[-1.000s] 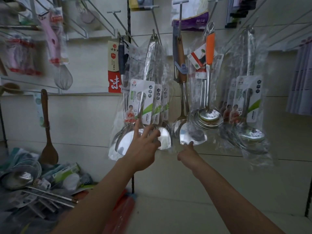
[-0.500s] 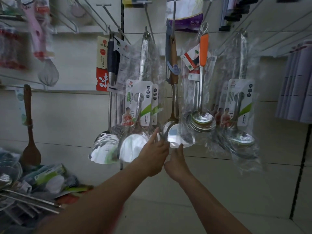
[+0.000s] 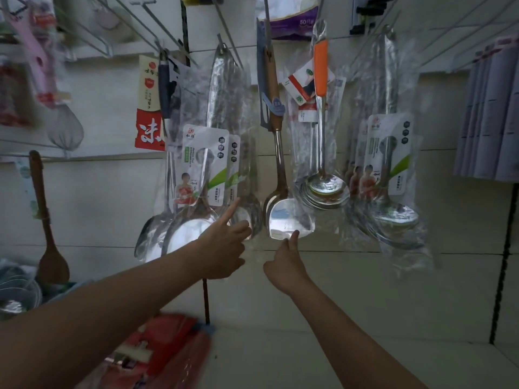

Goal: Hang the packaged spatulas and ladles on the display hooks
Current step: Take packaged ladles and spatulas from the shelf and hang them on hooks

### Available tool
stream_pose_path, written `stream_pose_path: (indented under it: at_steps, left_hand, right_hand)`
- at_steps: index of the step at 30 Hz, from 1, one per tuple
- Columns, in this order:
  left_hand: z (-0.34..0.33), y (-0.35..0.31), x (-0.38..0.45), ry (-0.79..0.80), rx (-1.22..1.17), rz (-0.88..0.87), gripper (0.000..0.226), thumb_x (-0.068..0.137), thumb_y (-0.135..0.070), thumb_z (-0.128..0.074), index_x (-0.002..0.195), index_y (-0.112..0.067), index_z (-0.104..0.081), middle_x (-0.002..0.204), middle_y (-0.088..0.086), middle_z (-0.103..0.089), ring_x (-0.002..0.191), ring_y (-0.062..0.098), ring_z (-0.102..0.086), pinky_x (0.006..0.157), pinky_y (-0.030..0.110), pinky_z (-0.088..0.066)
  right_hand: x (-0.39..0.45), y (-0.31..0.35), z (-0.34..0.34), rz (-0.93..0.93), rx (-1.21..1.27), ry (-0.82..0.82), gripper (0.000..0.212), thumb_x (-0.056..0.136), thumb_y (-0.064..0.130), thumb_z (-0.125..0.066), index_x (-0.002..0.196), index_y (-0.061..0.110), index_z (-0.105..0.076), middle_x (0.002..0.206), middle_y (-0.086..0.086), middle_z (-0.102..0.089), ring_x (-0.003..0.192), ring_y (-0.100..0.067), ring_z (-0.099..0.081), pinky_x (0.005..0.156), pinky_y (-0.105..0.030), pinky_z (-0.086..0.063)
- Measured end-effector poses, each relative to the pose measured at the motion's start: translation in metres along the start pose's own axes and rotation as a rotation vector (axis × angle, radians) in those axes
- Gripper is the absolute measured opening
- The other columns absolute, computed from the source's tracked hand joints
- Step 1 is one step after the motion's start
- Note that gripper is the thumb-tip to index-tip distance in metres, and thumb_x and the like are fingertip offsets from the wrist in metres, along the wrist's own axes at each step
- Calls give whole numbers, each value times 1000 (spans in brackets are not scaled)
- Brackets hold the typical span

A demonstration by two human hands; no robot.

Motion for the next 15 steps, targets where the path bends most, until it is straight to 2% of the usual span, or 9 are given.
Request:
stream_pose_path:
  at_steps: [2, 4, 5, 6, 8, 9, 11, 15]
  left_hand:
    - [-4, 1, -4, -24, 17, -34, 36, 78, -54, -59, 72, -23, -76, 96, 1, -67, 100, 16, -61, 108, 64, -14]
    - [-6, 2, -3, -72, -21, -36, 31, 71, -54, -65, 64, -26, -75, 94, -2, -69, 93, 16, -63, 106, 63, -24]
    - [-5, 2, -1, -56, -20, -36, 32, 76, -54, -60, 70, -26, -76, 101, -3, -68, 99, 16, -62, 107, 64, -20]
    - [-6, -1, 2, -51, -18, -38, 37, 85, -52, -51, 84, -24, -76, 113, -3, -65, 110, 18, -57, 110, 66, -9]
    - [-10, -5, 10, -17, -35, -28, 50, 97, -46, -30, 113, -16, -67, 134, 1, -53, 132, 23, -37, 109, 63, 14]
    - [-9, -7, 12, 5, -34, -18, 54, 99, -45, -24, 119, -13, -63, 138, 3, -49, 137, 25, -30, 108, 62, 19]
    - [-6, -9, 16, -40, -21, -6, 57, 99, -47, -23, 121, -12, -61, 139, 4, -49, 139, 26, -27, 108, 61, 19]
    - [0, -10, 12, -122, -40, 17, 53, 95, -51, -32, 120, -17, -64, 141, 3, -49, 140, 23, -30, 111, 59, 9]
  right_hand:
    - [0, -1, 0, -10, 21, -10, 73, 93, 13, -45, 146, -9, 1, 153, -13, 29, 147, -22, -6, 108, -24, -29]
    - [1, -2, 0, -12, 33, -23, 73, 93, 13, -45, 147, -8, -1, 153, -10, 30, 147, -20, -8, 107, -25, -31]
    - [1, -2, 0, -12, 35, -28, 72, 93, 14, -45, 147, -8, -3, 154, -10, 29, 147, -20, -9, 108, -25, -30]
    - [0, -2, 1, -9, 29, -29, 70, 93, 14, -45, 146, -9, -5, 154, -9, 28, 147, -21, -9, 109, -26, -30]
    - [0, -3, 2, 5, 4, -34, 68, 93, 14, -43, 146, -9, -6, 155, -9, 26, 147, -20, -6, 112, -27, -27]
    - [0, -3, 2, 10, 2, -41, 69, 93, 13, -43, 147, -8, -5, 155, -7, 26, 147, -19, -6, 112, -27, -27]
    - [0, -5, 1, 18, 15, -47, 71, 92, 11, -45, 148, -5, -4, 156, -2, 25, 147, -17, -7, 109, -26, -29]
    - [-1, -3, -3, 54, 38, -38, 69, 91, 10, -47, 148, -2, -11, 157, -1, 23, 146, -17, -11, 108, -27, -31]
Point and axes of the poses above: each hand's wrist, its own x-axis towards the middle knuckle, its own z-axis out of the back of the hand, y = z × x, the point moved 1 cm from there along x, towards the middle knuckle
